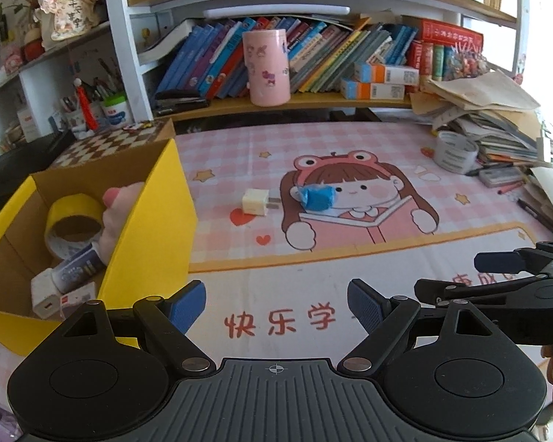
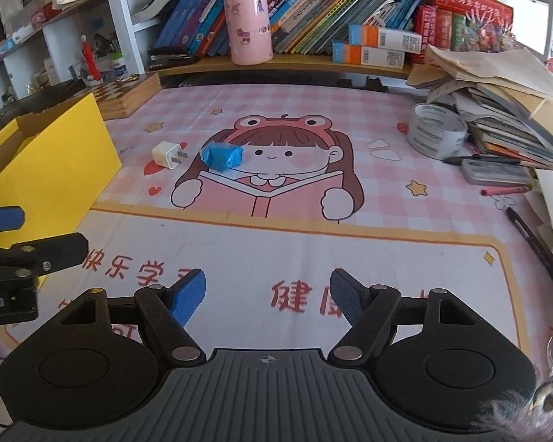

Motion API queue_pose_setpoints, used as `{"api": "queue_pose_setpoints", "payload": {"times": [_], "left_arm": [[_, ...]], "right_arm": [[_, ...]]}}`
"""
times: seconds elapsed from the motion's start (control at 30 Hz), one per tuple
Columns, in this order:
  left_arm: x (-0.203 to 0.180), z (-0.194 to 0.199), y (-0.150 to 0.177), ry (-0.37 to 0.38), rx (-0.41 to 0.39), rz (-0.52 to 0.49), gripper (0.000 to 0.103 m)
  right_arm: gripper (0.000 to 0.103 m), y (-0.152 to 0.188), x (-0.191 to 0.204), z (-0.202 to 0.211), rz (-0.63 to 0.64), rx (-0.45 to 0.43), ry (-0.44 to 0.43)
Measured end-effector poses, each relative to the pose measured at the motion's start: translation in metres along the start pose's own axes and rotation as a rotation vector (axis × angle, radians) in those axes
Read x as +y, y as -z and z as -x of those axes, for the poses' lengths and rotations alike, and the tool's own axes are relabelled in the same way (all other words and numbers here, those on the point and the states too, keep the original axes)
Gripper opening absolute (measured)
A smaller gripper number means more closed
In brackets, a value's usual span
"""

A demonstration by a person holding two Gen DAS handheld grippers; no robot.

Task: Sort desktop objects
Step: 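Move the right gripper down to the blue wrapped item and close on it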

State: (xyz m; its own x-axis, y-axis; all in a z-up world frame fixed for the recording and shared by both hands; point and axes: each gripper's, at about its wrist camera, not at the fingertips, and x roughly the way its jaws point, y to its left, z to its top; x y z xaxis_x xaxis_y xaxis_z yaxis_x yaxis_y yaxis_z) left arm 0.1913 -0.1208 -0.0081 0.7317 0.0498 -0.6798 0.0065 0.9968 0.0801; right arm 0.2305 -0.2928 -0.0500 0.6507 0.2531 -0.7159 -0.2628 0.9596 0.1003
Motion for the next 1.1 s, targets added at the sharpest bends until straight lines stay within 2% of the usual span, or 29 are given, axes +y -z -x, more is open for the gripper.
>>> {"api": "queue_pose_setpoints", "payload": {"times": [0.2, 0.57, 0.7, 0.87, 1.0, 1.07, 1.1], "left_arm": [[-0.001, 0.0, -0.003, -0.045, 0.018, 0.045, 0.087], [0.001, 0.002, -0.003, -0.108, 0.053, 0.051, 0.087], [-0.002, 0.003, -0.003, -0.112, 0.061, 0.039, 0.087], [-0.007, 0.005, -0.003, -0.12, 0.059, 0.015, 0.087], [-0.005, 0.003, -0.005, -0.111, 0.061, 0.031, 0.087], [-0.006, 0.001, -0.009, -0.092, 0.054, 0.045, 0.087], [-0.007, -0.002, -0.011, -0.084, 0.047, 0.047, 0.086]], "right_arm": [[0.073, -0.013, -0.004, -0.024, 0.074, 0.003, -0.04], [0.072, -0.051, 0.008, -0.07, 0.204, -0.023, -0.125], [0.071, -0.071, 0.019, -0.096, 0.249, -0.047, -0.146], [0.069, -0.089, 0.025, -0.135, 0.256, -0.031, -0.15], [0.058, -0.095, 0.027, -0.155, 0.255, -0.005, -0.16], [0.049, -0.097, 0.027, -0.157, 0.262, -0.016, -0.17], [0.041, -0.098, 0.027, -0.158, 0.266, -0.018, -0.179]]}}
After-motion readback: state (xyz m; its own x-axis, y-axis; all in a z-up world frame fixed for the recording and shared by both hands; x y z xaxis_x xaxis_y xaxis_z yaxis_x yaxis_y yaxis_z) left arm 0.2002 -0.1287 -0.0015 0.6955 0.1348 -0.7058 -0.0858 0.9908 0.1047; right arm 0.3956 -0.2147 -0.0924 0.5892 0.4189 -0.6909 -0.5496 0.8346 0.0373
